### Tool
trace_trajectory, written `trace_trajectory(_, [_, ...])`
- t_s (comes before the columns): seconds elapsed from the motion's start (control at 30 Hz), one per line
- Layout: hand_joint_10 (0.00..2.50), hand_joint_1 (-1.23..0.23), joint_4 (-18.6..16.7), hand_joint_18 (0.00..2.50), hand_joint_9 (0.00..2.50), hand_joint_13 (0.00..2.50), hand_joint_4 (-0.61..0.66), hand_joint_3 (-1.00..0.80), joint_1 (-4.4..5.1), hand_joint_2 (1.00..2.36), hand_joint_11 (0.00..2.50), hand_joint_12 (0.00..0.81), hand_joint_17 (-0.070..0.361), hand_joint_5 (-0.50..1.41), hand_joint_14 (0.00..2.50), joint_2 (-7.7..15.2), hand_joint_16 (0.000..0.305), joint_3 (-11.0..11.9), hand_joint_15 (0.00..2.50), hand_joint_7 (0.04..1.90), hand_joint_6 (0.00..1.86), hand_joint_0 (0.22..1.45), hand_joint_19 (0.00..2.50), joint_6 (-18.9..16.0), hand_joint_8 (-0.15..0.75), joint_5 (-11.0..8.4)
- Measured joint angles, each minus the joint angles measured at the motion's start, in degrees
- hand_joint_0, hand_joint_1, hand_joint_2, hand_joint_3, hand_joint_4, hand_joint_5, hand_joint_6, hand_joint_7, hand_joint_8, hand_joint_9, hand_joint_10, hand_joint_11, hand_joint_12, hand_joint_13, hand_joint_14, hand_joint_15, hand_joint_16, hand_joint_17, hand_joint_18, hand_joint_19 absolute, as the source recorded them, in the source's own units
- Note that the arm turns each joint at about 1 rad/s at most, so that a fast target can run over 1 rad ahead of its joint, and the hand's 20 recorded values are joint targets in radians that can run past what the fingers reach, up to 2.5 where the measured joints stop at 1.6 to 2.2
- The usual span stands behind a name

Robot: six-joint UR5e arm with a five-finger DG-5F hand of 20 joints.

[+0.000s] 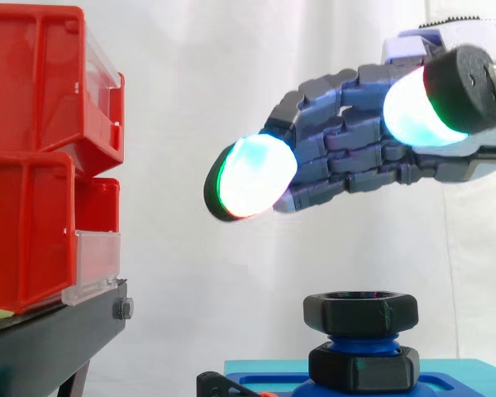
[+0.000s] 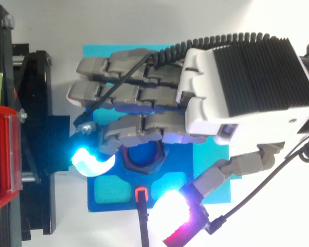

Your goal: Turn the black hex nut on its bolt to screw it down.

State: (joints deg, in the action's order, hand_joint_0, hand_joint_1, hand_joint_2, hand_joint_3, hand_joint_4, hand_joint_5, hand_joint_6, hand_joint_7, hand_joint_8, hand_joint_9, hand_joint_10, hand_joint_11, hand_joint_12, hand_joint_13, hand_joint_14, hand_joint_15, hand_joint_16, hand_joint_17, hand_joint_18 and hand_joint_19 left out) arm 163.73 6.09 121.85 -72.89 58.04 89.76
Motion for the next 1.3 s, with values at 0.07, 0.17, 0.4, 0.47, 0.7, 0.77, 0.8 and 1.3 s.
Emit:
trace_trajectory(0.07, [0.00, -0.51, -0.3, 0.00, 0.00, 0.04, 0.21, -0.50, 0.24, 1.00, 0.00, 0.367, 0.146, -0.20, 0.00, 0.5, 0.065, 0.0, 0.00, 0.73, 0.50, 0.48, 0.28, 0.1, 0.178, 0.02])
trace_trajectory(0.17, [0.00, -0.55, -0.7, 0.04, 0.04, 0.08, 0.18, -0.50, 0.67, 1.00, 0.00, 0.362, 0.146, -0.21, 0.00, 0.7, 0.065, 0.0, 0.00, 0.74, 0.50, 0.48, 0.22, 0.4, 0.179, -0.05])
trace_trajectory(0.4, [0.00, -0.55, -0.8, 0.04, 0.03, 0.09, 0.15, -0.50, 1.71, 1.00, 0.00, 0.355, 0.144, -0.22, 0.00, 1.6, 0.064, 0.0, 0.00, 0.75, 0.50, 0.49, 0.23, 3.7, 0.165, -0.06])
trace_trajectory(0.47, [0.00, -0.55, -0.9, 0.04, 0.03, 0.09, 0.15, -0.50, 1.82, 1.00, 0.00, 0.354, 0.144, -0.22, 0.00, 2.2, 0.064, 0.0, 0.00, 0.75, 0.50, 0.49, 0.23, 4.1, 0.164, 0.04])
trace_trajectory(0.7, [0.00, -0.55, -1.4, 0.04, 0.04, 0.09, 0.16, -0.50, 2.17, 1.00, 0.00, 0.354, 0.144, -0.22, 0.00, 2.8, 0.064, 0.0, 0.00, 0.75, 0.50, 0.49, 0.23, 4.6, 0.166, 0.15])
trace_trajectory(0.77, [0.00, -0.55, -1.4, 0.04, 0.04, 0.09, 0.16, -0.50, 2.31, 1.00, 0.00, 0.354, 0.144, -0.22, 0.00, 2.9, 0.064, 0.0, 0.00, 0.75, 0.50, 0.49, 0.23, 4.8, 0.167, 0.16])
trace_trajectory(0.8, [0.00, -0.55, -1.5, 0.04, 0.04, 0.09, 0.16, -0.50, 2.37, 1.00, 0.00, 0.354, 0.144, -0.22, 0.00, 2.9, 0.064, 0.0, 0.00, 0.75, 0.50, 0.49, 0.23, 4.9, 0.167, 0.16])
trace_trajectory(1.3, [0.00, -0.54, -2.9, 0.04, 0.04, 0.09, 0.20, -0.50, 3.17, 1.00, 0.00, 0.355, 0.145, -0.20, 0.00, 4.0, 0.064, 0.0, 0.00, 0.83, 0.50, 0.49, 0.23, 9.2, 0.172, 0.78])
